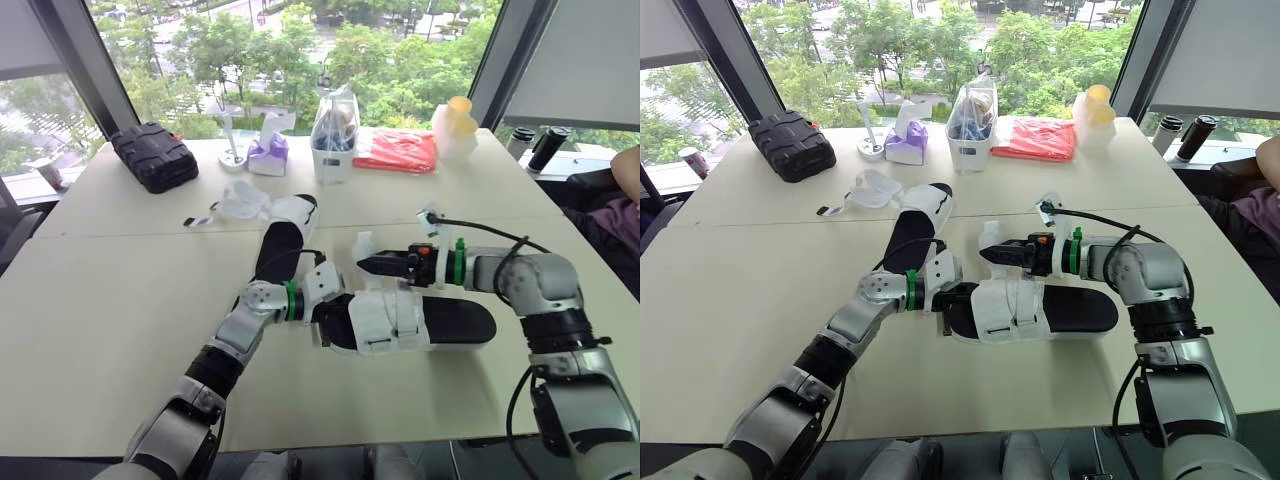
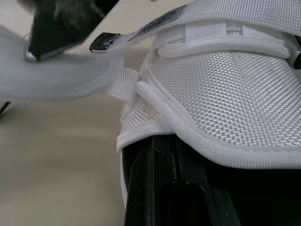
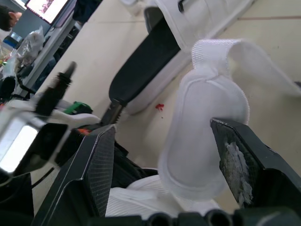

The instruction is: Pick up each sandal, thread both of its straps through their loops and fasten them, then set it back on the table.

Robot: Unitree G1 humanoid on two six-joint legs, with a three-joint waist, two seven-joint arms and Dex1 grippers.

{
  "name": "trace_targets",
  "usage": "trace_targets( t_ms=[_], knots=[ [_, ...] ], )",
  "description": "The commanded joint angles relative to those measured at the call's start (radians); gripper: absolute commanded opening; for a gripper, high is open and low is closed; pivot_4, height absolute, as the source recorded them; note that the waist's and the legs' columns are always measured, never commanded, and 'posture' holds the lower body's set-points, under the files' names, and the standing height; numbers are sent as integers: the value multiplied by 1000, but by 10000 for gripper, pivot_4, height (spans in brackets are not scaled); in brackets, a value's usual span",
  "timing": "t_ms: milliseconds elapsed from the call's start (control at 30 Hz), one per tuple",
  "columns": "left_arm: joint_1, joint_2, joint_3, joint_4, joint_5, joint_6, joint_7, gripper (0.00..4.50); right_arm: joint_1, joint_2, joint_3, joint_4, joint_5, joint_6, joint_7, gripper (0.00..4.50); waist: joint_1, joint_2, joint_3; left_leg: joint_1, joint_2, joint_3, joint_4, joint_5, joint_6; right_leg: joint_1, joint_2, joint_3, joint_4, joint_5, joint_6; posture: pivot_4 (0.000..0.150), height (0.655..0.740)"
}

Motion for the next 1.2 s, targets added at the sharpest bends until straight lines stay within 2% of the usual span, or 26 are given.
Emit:
trace_targets(
  t_ms=[33, 200, 367, 433, 700, 833, 967, 1100, 1200],
  knots=[
    [23, 0, -6, -44, 11, 18, 6, 0, -70, -18, -39, 44, -22, -57, 57, 34352, 1, 0, 0, 0, 0, 0, 0, 0, 0, 0, 0, 0, 0, 0, 0, 1500, 7400],
    [55, 18, 6, -85, 11, 41, 20, 0, -66, -83, -128, -31, 53, 6, 141, 34352, 3, 0, 0, -1, 0, -1, 0, 0, 0, 0, 0, 0, -1, 0, 0, 1500, 7400],
    [63, 20, 6, -106, 10, 56, 25, 0, -28, -87, -143, -65, 28, 5, 119, 34352, 0, 0, 0, 0, 0, 0, 0, 0, 0, 0, 0, 0, 0, 0, 0, 1500, 7400],
    [66, 19, 4, -109, 9, 58, 24, 0, -32, -66, -168, -21, 27, 3, 93, 34352, -1, 0, 0, 0, 0, 0, 0, 0, 0, 0, 0, 0, 0, 0, 0, 1500, 7400],
    [67, 10, -1, -112, 9, 62, 26, 0, -58, -34, -72, 126, -88, -107, 150, 34352, -1, 0, 0, 0, 0, 0, 0, 0, -1, 0, 0, 0, 0, 0, 0, 1500, 7400],
    [70, 10, 0, -116, 14, 62, 33, 0, -113, 11, -42, 246, -106, -119, 229, 34352, -3, 0, 0, 0, 0, 0, 0, 0, -1, 0, 0, 0, 0, 0, -1, 1500, 7400],
    [84, 16, 1, -132, 15, 70, 39, 0, -213, 76, -58, 355, -55, 0, 322, 34352, -7, 0, 0, 0, 0, 0, 0, 0, -1, -1, 0, 0, 0, 1, -1, 1500, 7400],
    [87, 14, 1, -141, 15, 74, 44, 0, -288, 133, -51, 477, -98, -23, 340, 34352, -9, 1, 0, 0, 0, 0, 0, 0, -1, -1, 0, 0, 0, 1, -1, 1500, 7400],
    [90, 10, 7, -146, 17, 74, 59, 0, -377, 186, -88, 635, -127, -67, 300, 34352, -13, 1, 0, 0, 0, 0, 0, 0, -1, -1, 0, 0, 0, 1, -1, 1500, 7400]
  ],
)
